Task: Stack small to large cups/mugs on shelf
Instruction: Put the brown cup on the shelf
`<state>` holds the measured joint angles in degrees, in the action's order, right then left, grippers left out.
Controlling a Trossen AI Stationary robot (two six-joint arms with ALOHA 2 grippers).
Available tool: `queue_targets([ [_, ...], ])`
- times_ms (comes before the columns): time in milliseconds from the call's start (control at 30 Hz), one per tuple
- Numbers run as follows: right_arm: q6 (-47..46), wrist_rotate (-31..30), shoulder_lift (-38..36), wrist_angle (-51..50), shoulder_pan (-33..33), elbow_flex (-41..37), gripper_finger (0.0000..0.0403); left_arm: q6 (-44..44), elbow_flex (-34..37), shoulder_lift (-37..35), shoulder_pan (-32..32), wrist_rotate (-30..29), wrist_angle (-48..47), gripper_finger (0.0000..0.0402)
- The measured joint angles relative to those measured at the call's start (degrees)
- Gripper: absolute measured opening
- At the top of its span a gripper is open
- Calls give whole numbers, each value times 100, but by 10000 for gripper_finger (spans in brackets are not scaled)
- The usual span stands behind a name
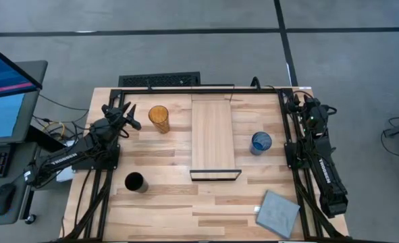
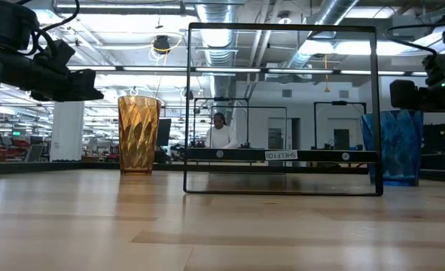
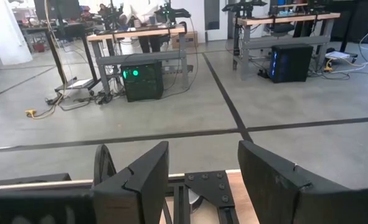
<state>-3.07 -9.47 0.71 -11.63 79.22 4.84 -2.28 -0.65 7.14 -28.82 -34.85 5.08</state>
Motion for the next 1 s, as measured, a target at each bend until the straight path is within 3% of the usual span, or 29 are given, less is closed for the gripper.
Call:
queue_targets([
  [433,2,0,0,-31,0,0,214,-85,-53,-1,0,-2,11,121],
  [767,8,0,0,-32,0,0,214,2,-66,0,0,-11,31,216],
  [1000,8,0,0,-34,0,0,214,461,-74,0,0,-11,-160,235],
])
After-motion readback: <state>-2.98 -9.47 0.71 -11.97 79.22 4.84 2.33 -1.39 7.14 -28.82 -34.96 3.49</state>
